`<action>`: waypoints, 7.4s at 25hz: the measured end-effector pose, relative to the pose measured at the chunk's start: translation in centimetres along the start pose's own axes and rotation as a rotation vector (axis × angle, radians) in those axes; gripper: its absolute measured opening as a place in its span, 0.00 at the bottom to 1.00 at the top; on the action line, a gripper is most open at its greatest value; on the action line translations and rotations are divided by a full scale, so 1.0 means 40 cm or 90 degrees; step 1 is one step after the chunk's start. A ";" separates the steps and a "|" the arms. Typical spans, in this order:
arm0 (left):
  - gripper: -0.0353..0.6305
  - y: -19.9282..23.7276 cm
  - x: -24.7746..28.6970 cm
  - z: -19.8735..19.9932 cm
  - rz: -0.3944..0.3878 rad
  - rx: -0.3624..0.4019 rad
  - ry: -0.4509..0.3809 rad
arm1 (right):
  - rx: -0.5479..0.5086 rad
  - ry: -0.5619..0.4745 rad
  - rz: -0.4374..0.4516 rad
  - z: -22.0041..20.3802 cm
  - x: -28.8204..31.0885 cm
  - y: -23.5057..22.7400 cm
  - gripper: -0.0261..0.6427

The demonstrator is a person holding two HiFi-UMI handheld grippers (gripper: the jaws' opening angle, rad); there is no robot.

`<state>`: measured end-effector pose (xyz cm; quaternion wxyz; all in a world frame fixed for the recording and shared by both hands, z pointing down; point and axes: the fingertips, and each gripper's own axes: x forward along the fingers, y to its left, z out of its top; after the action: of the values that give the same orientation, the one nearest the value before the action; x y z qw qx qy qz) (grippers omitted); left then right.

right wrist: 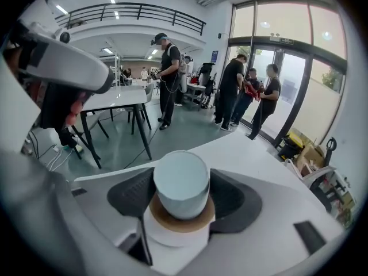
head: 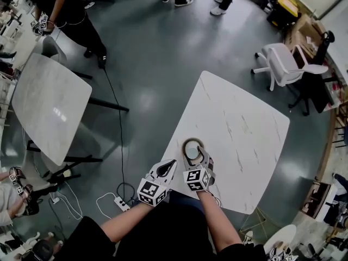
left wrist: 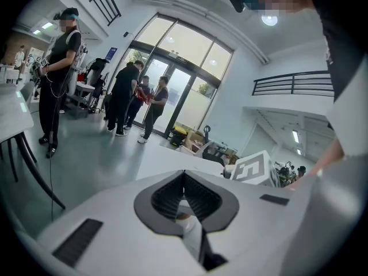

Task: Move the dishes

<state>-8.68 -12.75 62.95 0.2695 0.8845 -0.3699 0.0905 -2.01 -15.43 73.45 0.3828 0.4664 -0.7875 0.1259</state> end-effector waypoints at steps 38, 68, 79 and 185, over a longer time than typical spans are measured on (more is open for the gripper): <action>0.23 -0.071 -0.084 -0.056 -0.227 -0.074 0.057 | 0.486 -0.340 0.002 0.062 -0.347 0.000 0.53; 0.17 -0.450 -0.172 -0.154 -0.485 -0.266 0.071 | 0.672 -0.523 0.109 -0.151 -0.645 0.066 0.58; 0.16 -0.592 -0.038 -0.176 -0.437 -0.301 0.061 | 0.652 -0.521 0.133 -0.268 -0.694 -0.096 0.61; 0.08 -0.179 -0.225 -0.226 -0.078 -0.068 0.060 | 0.436 -0.268 -0.101 -0.139 -0.552 0.099 0.06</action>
<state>-9.68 1.79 64.37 0.3386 0.8847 -0.3060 0.0954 3.40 3.86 61.92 0.0442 0.6418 -0.7227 0.2526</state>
